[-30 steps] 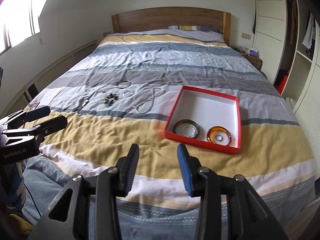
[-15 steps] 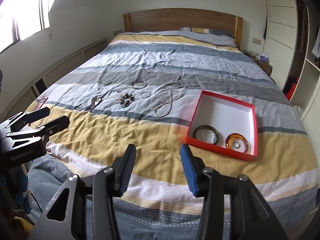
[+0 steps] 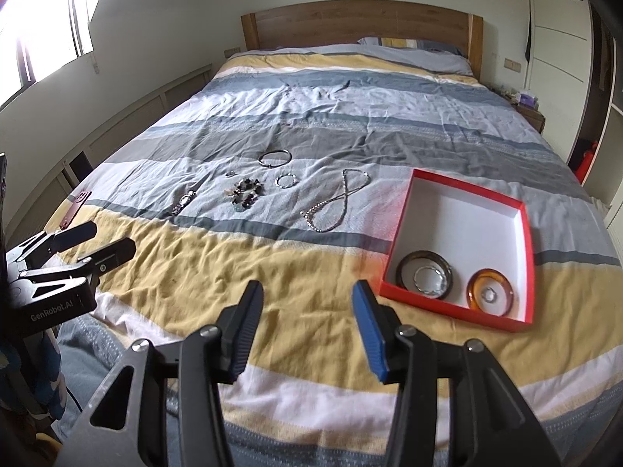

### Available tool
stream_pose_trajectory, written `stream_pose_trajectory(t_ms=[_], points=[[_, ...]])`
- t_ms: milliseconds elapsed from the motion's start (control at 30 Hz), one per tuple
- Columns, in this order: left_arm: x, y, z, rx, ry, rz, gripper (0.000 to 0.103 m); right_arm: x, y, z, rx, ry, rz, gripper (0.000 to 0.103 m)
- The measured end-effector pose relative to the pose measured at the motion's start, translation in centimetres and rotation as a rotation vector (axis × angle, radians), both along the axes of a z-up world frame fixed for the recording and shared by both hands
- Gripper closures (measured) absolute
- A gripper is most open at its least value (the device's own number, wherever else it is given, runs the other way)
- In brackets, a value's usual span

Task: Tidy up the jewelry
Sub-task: 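Open both tools to release the items and withdraw from the box, then grasp the green-faced watch with the left tool while the right tool grasps the silver chain necklace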

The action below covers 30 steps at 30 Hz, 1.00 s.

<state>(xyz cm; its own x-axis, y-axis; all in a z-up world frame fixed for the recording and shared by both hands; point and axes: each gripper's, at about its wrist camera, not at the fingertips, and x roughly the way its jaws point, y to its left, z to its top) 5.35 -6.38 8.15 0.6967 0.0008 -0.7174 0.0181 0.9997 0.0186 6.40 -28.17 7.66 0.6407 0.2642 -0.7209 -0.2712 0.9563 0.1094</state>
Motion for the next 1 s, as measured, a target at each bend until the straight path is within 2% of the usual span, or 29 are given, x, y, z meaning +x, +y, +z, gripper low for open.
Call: stream_pose_trajectory(t_ms=[267,367,733,1000], points=[[3.7,1.6,-2.8,0.014,0.068,0.038,0.018,4.3,1.2,-1.7,0.008,0.037,0.026,0.056],[5.2,2.3,-4.0,0.019,0.090,0.055,0.017,6.2,1.8,-2.5,0.007,0.053,0.041,0.052],[9.8,6.7,-6.3,-0.024,0.094,0.141,0.012,12.3,3.2,-5.2,0.003,0.095,0.053,0.050],[13.2,10.0,-7.0,-0.040,0.082,0.155,0.011,17.2,3.5,-7.0,0.019,0.118,0.012,0.050]])
